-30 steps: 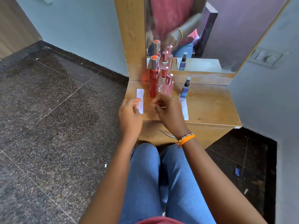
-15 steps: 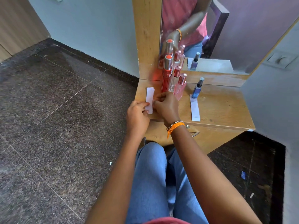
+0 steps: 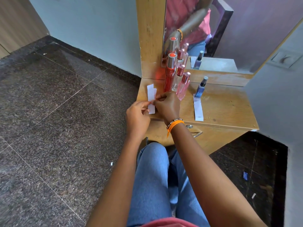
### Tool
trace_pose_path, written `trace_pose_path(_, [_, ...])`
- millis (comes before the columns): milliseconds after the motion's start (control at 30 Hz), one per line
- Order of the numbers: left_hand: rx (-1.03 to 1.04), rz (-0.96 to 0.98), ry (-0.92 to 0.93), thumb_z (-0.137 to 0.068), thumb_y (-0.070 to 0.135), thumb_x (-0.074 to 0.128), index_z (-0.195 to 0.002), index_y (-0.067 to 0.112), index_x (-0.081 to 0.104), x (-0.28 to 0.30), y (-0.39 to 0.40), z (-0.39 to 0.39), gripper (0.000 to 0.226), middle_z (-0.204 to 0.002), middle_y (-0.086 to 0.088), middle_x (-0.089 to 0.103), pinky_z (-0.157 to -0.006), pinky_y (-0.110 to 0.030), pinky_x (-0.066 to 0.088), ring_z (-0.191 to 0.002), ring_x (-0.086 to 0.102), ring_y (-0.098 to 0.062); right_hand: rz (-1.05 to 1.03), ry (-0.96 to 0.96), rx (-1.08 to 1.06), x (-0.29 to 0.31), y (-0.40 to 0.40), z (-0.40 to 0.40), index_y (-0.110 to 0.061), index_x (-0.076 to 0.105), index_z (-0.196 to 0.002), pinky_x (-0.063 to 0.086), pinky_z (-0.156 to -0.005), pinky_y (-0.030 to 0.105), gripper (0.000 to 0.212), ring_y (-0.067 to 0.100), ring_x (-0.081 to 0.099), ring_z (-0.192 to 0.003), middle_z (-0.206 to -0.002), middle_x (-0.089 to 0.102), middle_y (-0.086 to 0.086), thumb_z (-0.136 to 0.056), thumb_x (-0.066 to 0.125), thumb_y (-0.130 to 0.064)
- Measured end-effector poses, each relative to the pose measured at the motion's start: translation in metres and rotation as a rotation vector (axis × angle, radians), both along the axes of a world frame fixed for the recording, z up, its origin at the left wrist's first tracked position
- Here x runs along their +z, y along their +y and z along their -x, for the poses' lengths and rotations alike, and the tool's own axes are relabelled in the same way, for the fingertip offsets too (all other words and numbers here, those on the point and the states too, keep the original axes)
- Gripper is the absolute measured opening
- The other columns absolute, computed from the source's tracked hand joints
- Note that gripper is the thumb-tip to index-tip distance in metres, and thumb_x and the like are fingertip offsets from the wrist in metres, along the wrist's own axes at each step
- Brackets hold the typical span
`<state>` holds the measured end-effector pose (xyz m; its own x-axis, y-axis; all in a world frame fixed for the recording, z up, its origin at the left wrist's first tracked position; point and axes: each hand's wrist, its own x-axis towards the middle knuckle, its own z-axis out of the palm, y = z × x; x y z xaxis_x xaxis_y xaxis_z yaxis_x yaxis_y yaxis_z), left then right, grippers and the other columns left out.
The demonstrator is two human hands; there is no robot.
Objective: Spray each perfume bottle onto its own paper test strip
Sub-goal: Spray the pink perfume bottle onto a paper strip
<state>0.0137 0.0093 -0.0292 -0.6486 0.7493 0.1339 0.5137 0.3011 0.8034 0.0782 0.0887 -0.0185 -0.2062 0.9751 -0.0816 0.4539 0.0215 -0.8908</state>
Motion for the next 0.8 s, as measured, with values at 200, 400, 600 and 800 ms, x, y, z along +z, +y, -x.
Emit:
trace_pose_path(200, [-0.008, -0.023, -0.011, -0.082, -0.004, 0.059, -0.109, 0.011, 0.068, 0.0001, -0.0011, 0.0003, 0.031, -0.104, -0.007, 0.065, -0.08, -0.024, 0.049, -0.082, 0.061, -0.012, 0.011, -0.003, -0.014, 0.0041, -0.0037, 0.0002, -0.007, 0.072, -0.084, 0.045, -0.071, 0.026, 0.008, 0.025, 0.066, -0.089, -0.091, 0.073, 0.01, -0.077, 0.072, -0.012])
trace_pose_path(400, [-0.013, -0.037, -0.004, -0.083, -0.005, 0.058, -0.111, 0.008, 0.066, -0.0014, -0.0011, 0.0008, 0.032, -0.106, -0.008, 0.066, -0.074, -0.01, 0.04, -0.083, 0.06, -0.01, 0.025, -0.005, -0.016, 0.0034, -0.0045, 0.0017, -0.006, 0.071, -0.082, 0.038, -0.067, 0.024, 0.005, 0.027, 0.064, -0.087, -0.089, 0.072, 0.012, -0.078, 0.068, -0.007])
trace_pose_path(600, [0.01, -0.035, -0.045, -0.083, -0.005, 0.058, -0.109, 0.01, 0.067, -0.0002, -0.0011, 0.0, 0.032, -0.101, -0.008, 0.069, -0.07, -0.008, 0.042, -0.081, 0.061, -0.008, -0.016, -0.024, 0.005, -0.0026, -0.0047, 0.0033, -0.007, 0.069, -0.082, 0.044, -0.067, 0.027, 0.008, 0.026, 0.065, -0.087, -0.089, 0.072, 0.012, -0.074, 0.072, -0.008])
trace_pose_path(800, [0.019, -0.045, -0.065, -0.084, -0.001, 0.059, -0.108, 0.012, 0.068, 0.0, -0.0008, -0.0009, 0.029, -0.102, -0.005, 0.07, -0.075, -0.015, 0.046, -0.083, 0.062, -0.008, -0.022, -0.009, -0.019, -0.005, -0.0028, 0.0022, -0.012, 0.069, -0.086, 0.045, -0.071, 0.027, 0.014, 0.023, 0.066, -0.089, -0.091, 0.072, 0.007, -0.073, 0.075, -0.012])
